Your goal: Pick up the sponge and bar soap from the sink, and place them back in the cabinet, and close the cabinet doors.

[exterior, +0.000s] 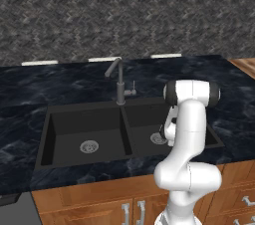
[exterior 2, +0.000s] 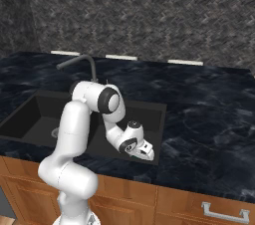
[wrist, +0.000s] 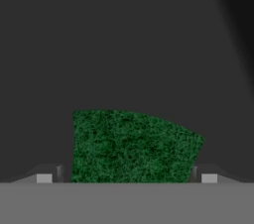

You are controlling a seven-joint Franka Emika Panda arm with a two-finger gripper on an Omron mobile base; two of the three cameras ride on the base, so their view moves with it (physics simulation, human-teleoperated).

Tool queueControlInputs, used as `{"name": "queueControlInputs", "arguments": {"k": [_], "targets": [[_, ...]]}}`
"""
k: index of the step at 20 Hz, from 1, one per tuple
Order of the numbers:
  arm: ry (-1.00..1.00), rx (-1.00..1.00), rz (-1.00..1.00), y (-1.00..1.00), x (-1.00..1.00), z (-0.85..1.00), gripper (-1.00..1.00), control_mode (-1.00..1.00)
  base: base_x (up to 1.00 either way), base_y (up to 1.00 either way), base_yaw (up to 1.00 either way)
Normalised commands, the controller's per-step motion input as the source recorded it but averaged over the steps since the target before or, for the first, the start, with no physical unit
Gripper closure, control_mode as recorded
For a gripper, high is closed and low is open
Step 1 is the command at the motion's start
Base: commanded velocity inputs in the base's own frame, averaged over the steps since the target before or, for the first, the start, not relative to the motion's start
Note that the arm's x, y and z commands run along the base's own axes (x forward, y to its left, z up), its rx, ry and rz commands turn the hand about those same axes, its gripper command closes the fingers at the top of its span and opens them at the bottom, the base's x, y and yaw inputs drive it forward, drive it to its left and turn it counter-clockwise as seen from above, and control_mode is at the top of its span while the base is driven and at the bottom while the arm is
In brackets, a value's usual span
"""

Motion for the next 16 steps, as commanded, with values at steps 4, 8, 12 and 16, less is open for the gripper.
{"name": "queueControlInputs", "arguments": {"k": [4,8,12,16], "targets": [[0.0,0.0,0.0,0.0,0.0,-0.12,-1.0,-1.0,0.0,0.0,0.0],[0.0,0.0,0.0,0.0,0.0,-0.02,-1.0,-1.0,0.0,0.0,0.0],[0.0,0.0,0.0,0.0,0.0,0.0,-1.0,-1.0,0.0,0.0,0.0],[0.0,0.0,0.0,0.0,0.0,0.0,-1.0,-1.0,0.0,0.0,0.0]]}}
